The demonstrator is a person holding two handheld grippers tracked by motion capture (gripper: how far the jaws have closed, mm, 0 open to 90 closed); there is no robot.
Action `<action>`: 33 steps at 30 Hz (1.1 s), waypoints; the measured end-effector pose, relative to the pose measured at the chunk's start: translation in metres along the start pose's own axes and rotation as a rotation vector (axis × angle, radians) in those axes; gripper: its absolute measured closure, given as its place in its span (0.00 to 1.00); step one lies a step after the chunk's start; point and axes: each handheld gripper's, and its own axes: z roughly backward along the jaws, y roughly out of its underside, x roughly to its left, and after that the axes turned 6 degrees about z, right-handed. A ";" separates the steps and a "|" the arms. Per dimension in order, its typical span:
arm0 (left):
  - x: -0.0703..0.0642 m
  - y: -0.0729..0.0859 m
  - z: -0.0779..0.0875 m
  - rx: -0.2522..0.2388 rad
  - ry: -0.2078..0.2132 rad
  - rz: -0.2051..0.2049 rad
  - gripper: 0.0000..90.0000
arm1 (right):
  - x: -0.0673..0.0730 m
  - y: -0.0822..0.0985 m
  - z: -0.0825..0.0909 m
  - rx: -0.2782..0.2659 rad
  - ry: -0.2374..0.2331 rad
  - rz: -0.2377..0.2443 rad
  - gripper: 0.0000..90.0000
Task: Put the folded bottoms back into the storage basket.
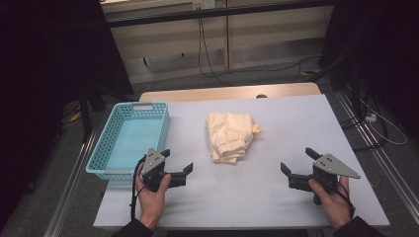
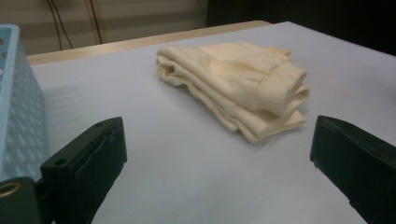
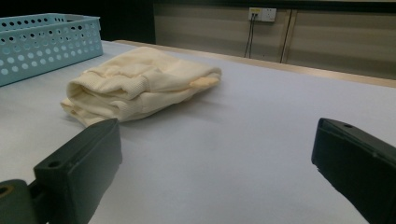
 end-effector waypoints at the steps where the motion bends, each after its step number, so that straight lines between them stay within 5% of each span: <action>1: -0.001 -0.001 0.000 -0.007 0.001 -0.006 0.04 | 0.000 0.000 0.000 0.000 -0.001 -0.001 0.02; 7: -0.001 -0.004 -0.005 0.008 -0.012 -0.029 0.04 | 0.001 0.000 0.001 -0.001 -0.003 0.002 0.02; 13: -0.002 -0.008 -0.008 0.023 0.025 -0.051 0.06 | 0.004 -0.002 0.000 0.002 -0.002 0.016 0.02; 23: -0.002 -0.021 -0.018 -0.017 0.031 -0.029 0.07 | 0.002 -0.001 0.000 0.004 0.001 0.010 0.02; 26: -0.003 -0.024 -0.025 -0.002 0.039 -0.029 0.07 | 0.003 -0.001 -0.001 0.003 0.000 0.014 0.02; 29: 0.000 -0.023 -0.035 0.037 -0.010 -0.035 0.07 | 0.003 -0.001 -0.001 0.003 -0.002 0.013 0.02; 33: 0.002 -0.024 -0.042 0.048 0.027 -0.002 0.08 | 0.003 -0.001 -0.001 0.001 -0.006 0.016 0.02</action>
